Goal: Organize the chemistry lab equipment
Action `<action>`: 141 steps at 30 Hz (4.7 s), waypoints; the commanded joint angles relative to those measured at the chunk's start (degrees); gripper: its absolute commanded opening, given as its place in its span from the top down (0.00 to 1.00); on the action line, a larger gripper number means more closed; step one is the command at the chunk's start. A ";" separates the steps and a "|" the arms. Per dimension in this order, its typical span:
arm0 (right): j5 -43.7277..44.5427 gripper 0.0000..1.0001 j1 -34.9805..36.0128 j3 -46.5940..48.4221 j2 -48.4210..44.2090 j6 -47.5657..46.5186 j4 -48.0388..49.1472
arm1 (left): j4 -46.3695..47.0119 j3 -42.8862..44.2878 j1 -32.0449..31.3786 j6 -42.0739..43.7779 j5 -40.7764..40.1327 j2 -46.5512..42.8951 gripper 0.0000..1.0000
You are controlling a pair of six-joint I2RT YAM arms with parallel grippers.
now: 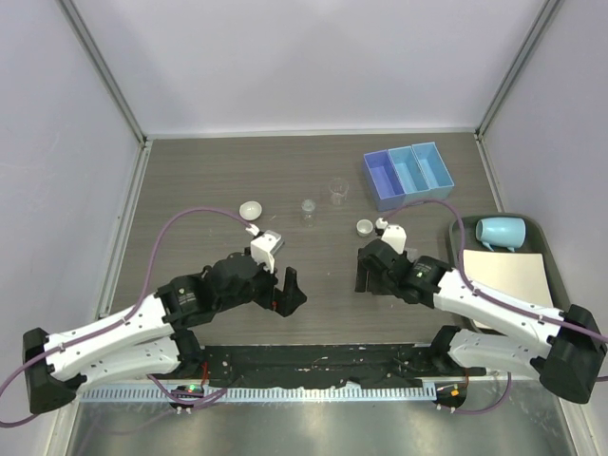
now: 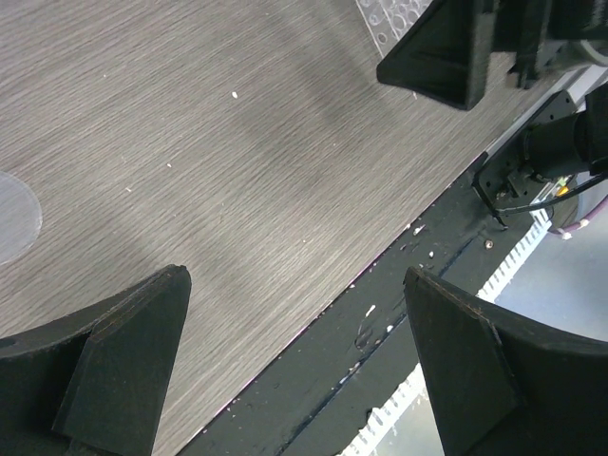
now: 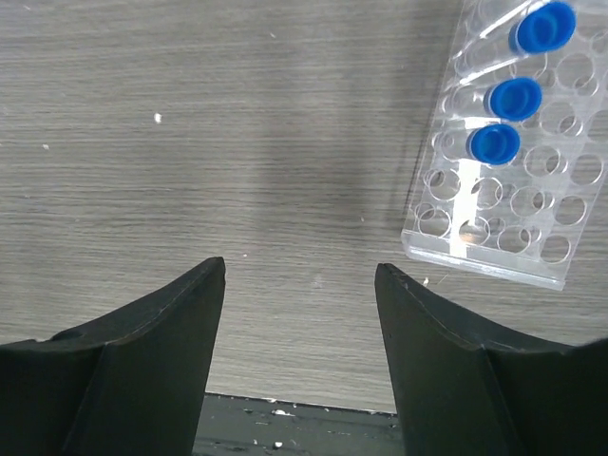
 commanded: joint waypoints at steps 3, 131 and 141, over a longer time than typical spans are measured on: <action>1.31 0.27 0.46 -4.37 1.49 5.57 4.25 | 0.03 0.42 0.21 -1.94 0.72 -2.68 0.00; -8.88 0.93 -25.30 60.04 64.86 -15.09 10.59 | -10.60 4.47 15.24 -3.79 -1.91 4.70 0.00; -8.27 0.99 -24.68 60.74 60.21 -15.52 9.36 | -10.16 4.73 15.33 -3.70 -1.30 6.01 0.00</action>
